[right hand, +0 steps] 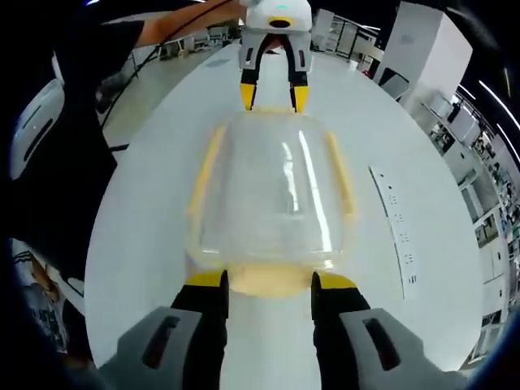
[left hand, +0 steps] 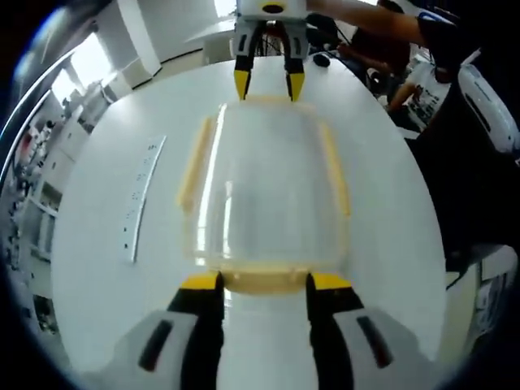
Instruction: Snap each plastic latch of the storage box into its locked position after aligning the lid with the box until every specified latch is closed and the lid sits flush.
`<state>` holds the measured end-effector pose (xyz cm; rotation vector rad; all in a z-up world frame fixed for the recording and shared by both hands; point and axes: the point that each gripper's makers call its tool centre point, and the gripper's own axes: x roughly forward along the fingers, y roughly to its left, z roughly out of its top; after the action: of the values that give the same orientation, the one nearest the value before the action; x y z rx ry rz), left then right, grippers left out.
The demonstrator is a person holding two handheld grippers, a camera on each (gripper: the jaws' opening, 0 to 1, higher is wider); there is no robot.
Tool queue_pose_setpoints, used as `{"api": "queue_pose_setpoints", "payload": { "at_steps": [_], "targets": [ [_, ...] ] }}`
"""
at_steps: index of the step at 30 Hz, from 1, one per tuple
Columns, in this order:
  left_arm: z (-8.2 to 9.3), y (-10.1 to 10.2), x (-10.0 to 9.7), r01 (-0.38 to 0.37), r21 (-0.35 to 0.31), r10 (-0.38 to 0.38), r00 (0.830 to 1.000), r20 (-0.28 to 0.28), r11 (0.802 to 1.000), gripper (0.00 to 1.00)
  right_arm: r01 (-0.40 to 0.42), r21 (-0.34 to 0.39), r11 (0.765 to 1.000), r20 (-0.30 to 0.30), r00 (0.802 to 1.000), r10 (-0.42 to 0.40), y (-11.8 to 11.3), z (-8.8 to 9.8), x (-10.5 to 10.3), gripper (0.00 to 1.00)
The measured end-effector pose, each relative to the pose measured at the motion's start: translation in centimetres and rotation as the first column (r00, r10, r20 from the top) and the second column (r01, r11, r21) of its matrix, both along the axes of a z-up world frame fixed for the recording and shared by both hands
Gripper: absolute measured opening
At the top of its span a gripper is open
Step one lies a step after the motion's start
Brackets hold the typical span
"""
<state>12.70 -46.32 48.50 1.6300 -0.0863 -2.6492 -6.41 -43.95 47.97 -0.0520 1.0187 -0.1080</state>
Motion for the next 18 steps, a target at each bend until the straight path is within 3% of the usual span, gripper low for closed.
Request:
{"api": "queue_pose_setpoints", "payload": {
  "at_steps": [8,18],
  "targets": [
    [0.1,-0.7,2.8,-0.031,-0.011,0.031,0.999,-0.01,0.999,0.4,-0.026,-0.004,1.0,-0.004,1.0,0.026,-1.2,-0.1,2.7,0.4],
    [-0.7,-1.1,4.5,-0.041,0.013,0.042,0.999,-0.013,0.999,0.4,-0.042,0.015,0.999,-0.044,0.998,0.043,-1.9,-1.0,4.5,0.41]
  ]
}}
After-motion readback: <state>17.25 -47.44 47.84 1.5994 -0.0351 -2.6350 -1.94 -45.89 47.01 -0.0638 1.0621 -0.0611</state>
